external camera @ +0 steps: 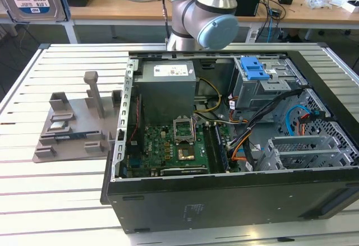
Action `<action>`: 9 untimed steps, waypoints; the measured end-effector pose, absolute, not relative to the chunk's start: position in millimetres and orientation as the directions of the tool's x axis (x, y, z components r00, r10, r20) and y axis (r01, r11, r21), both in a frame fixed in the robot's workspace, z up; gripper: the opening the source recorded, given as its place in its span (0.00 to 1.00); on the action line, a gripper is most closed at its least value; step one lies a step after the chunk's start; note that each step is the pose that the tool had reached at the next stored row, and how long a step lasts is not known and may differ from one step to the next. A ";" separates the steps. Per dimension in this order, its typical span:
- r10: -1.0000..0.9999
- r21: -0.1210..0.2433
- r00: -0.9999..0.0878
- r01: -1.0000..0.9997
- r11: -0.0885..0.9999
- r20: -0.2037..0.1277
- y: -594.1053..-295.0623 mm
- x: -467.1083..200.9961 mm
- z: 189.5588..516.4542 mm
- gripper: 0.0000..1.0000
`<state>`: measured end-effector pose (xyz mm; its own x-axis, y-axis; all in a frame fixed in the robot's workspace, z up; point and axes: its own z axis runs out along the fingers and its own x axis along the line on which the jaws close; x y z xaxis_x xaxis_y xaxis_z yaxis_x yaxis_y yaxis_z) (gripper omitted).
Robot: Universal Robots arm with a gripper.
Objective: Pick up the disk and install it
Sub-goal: 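Pick up the disk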
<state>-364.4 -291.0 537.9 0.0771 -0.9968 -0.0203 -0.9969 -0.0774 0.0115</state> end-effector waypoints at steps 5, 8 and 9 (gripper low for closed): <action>-0.997 0.016 0.077 -0.997 -0.077 -0.022 -294.9 -346.3 537.4 0.37; -0.997 0.020 0.077 -0.997 -0.078 -0.022 -295.0 -331.5 537.2 0.37; -0.997 0.022 0.077 -0.997 -0.078 -0.022 -295.0 -324.0 537.2 0.37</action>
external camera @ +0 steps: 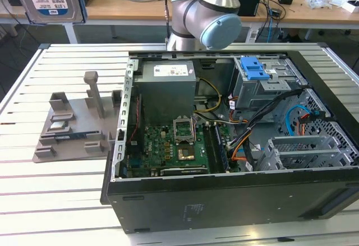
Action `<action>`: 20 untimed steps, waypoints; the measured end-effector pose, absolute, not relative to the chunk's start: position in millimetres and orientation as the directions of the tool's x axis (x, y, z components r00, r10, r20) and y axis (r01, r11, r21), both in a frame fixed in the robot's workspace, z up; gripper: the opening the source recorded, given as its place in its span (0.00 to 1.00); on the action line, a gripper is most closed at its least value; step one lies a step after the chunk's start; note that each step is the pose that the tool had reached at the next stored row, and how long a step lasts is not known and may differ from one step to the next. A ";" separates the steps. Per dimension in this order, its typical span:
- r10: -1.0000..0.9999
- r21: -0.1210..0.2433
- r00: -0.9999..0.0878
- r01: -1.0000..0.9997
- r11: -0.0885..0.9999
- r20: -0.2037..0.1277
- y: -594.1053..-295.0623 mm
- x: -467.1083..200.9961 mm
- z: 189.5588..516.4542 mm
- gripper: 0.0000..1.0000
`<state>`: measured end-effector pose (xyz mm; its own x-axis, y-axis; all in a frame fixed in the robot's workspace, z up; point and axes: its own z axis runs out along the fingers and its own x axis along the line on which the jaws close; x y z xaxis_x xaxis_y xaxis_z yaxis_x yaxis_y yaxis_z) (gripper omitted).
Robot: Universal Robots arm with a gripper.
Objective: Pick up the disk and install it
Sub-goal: 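Pick up the disk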
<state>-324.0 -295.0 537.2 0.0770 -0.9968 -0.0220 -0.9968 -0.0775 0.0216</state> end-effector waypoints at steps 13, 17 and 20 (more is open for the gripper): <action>-0.997 0.029 0.077 -0.997 -0.078 -0.023 -295.0 -256.7 536.6 0.37; -0.997 0.030 0.077 -0.997 -0.077 -0.023 -294.9 -239.0 536.4 0.37; -0.997 0.031 0.077 -0.996 -0.078 -0.023 -294.8 -227.9 536.2 0.37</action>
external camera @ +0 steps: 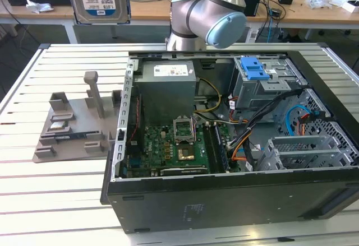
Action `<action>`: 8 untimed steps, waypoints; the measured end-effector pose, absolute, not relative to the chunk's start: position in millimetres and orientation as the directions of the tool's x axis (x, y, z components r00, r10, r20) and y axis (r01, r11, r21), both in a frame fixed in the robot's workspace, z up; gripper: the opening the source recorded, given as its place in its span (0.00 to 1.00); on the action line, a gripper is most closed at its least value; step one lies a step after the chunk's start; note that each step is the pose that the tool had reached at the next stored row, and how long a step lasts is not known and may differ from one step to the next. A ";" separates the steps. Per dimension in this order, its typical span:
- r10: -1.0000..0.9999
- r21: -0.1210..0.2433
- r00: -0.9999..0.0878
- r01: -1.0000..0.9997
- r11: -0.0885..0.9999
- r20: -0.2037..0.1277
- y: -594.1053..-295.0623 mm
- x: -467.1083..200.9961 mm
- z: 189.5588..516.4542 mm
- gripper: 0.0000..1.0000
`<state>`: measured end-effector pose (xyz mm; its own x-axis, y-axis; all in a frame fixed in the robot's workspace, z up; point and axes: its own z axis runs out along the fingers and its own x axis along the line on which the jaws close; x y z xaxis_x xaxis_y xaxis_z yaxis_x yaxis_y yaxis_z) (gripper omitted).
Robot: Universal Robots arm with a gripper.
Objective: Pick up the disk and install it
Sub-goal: 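Pick up the disk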
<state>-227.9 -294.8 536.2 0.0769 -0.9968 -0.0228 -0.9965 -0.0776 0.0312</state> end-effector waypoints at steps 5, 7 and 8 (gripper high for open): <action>-0.997 0.032 0.077 -0.996 -0.077 -0.023 -294.5 -202.1 535.8 0.37; -0.997 0.033 0.077 -0.996 -0.078 -0.023 -294.4 -195.1 535.1 0.37; -0.997 0.033 0.077 -0.996 -0.078 -0.023 -294.4 -193.4 534.8 0.37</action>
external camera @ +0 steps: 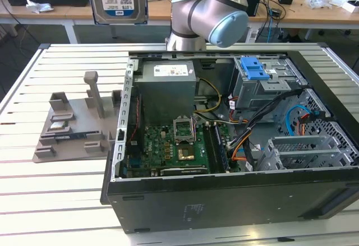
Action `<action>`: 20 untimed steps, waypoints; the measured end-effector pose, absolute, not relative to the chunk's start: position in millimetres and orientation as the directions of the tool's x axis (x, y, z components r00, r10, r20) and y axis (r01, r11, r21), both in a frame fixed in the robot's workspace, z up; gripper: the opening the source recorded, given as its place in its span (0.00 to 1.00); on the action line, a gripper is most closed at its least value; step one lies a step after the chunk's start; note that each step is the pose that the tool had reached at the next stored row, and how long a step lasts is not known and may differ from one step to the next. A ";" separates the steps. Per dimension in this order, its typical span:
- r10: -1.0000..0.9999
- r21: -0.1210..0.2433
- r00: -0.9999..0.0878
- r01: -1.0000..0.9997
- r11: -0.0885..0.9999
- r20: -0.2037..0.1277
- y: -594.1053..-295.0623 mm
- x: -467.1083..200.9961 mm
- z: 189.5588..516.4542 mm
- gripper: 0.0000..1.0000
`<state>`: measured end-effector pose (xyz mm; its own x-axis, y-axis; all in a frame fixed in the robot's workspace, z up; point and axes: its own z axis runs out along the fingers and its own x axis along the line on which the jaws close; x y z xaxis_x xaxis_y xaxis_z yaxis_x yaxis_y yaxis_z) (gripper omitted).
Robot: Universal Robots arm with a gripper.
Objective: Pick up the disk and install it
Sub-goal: 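Pick up the disk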
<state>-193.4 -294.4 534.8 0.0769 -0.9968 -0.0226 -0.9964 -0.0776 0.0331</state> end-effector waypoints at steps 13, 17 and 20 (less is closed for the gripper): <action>-0.997 0.034 0.077 -0.996 -0.078 -0.023 -294.4 -184.3 527.8 0.37; -0.997 0.034 0.077 -0.996 -0.077 -0.023 -294.4 -182.4 524.6 0.37; -0.997 0.034 0.077 -0.996 -0.078 -0.023 -294.8 -180.3 521.3 0.37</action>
